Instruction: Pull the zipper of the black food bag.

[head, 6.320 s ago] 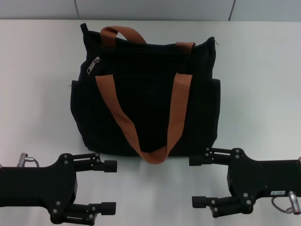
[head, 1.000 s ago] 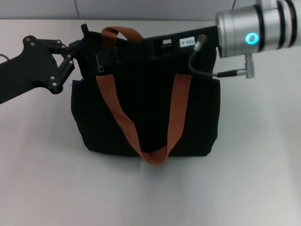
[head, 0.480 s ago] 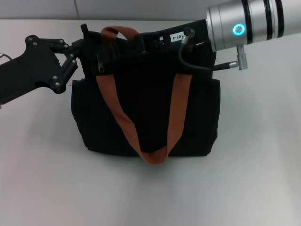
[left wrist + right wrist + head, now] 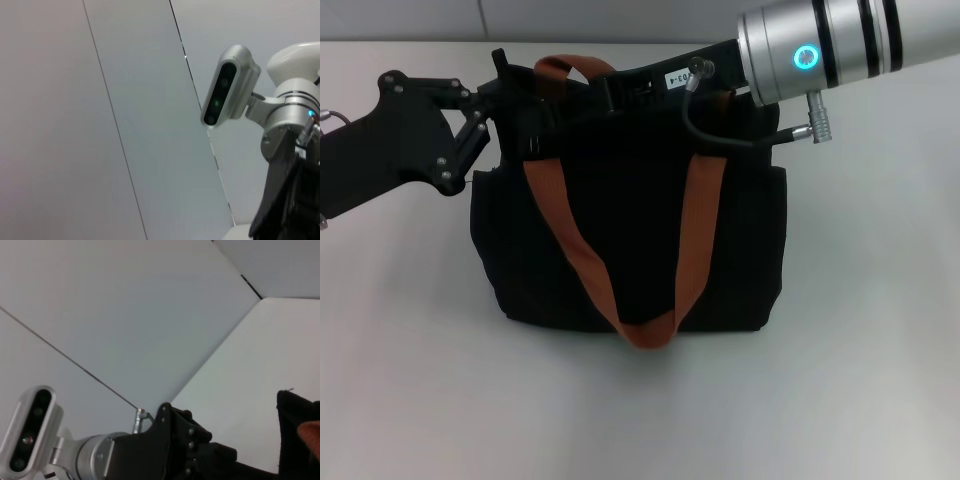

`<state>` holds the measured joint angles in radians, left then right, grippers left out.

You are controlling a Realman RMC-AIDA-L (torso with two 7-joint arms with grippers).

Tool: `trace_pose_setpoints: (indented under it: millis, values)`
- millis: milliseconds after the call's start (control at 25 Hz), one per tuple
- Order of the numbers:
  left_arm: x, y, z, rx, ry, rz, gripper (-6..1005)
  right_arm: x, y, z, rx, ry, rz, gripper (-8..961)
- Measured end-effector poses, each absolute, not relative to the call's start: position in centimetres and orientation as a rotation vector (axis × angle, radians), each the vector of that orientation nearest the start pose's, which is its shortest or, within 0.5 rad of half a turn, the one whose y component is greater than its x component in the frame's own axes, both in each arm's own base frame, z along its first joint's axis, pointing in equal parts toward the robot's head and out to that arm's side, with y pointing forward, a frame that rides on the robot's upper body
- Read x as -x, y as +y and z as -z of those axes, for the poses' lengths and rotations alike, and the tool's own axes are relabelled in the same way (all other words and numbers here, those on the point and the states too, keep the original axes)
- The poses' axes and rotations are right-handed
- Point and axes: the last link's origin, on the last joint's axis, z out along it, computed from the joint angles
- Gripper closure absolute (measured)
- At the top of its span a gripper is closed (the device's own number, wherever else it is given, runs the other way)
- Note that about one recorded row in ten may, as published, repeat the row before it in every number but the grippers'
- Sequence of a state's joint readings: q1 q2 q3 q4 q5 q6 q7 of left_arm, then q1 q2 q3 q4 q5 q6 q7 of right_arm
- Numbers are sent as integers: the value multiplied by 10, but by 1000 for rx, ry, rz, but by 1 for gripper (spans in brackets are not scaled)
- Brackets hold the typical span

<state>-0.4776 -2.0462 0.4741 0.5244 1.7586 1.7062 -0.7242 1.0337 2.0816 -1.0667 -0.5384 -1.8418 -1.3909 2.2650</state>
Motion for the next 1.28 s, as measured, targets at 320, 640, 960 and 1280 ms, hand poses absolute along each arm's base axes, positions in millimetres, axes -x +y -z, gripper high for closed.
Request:
trace_pose_setpoints:
  millis: [320, 640, 960, 1280]
  values:
    - [265, 319, -43, 2333, 80, 955, 938, -65, 400, 69, 2952, 1293, -543, 512]
    - [262, 320, -40, 2328, 77, 963, 933, -62, 398, 68, 2966, 1283, -564, 526]
    - [264, 319, -42, 2322, 70, 964, 927, -62, 398, 67, 2972, 1271, -564, 539]
    - [265, 319, -42, 2318, 65, 964, 922, -61, 398, 68, 2981, 1247, -542, 629]
